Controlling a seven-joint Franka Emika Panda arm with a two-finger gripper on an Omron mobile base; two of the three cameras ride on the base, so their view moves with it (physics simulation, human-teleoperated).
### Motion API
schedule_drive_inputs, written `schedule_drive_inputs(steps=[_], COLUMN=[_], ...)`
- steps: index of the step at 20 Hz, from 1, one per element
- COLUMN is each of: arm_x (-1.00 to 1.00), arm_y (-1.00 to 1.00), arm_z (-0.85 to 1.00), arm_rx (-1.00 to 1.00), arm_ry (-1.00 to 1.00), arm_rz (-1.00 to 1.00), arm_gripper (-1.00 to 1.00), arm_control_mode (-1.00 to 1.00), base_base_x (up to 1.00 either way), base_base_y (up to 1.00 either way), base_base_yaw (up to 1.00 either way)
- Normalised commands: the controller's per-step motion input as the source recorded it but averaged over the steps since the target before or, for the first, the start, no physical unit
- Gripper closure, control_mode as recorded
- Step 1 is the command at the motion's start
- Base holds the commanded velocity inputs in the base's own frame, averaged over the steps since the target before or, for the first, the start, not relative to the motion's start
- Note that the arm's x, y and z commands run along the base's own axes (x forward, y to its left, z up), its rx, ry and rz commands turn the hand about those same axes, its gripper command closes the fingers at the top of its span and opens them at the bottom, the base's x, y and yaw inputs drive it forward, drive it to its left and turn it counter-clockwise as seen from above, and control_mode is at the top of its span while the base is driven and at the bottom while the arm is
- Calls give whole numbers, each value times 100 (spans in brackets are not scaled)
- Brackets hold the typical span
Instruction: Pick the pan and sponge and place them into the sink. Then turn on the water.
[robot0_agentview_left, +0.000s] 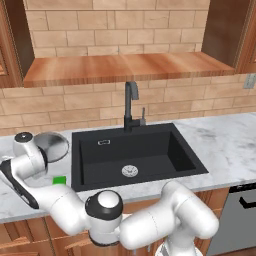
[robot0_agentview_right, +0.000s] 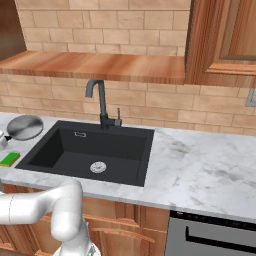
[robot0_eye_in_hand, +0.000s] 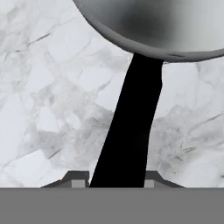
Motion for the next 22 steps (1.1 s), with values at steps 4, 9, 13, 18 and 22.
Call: schedule_drive_inputs(steps=[4, 9, 13, 18, 22], arm_x=[-12, -13, -13, -4, 0], arm_y=[-5, -21, -41, -60, -71], arm_z=[37, 23, 1, 0, 3], arm_rx=[6, 8, 7, 4, 4], arm_ry=[-3, -1, 0, 0, 0], arm_rz=[-21, -24, -24, -21, -17], arm_gripper=[100, 100, 100, 100, 100], arm_control_mode=[-100, -100, -100, -100, -100], base_base_x=[0, 0, 0, 0, 0], base_base_y=[0, 0, 0, 0, 0], base_base_yaw=[0, 0, 0, 0, 0])
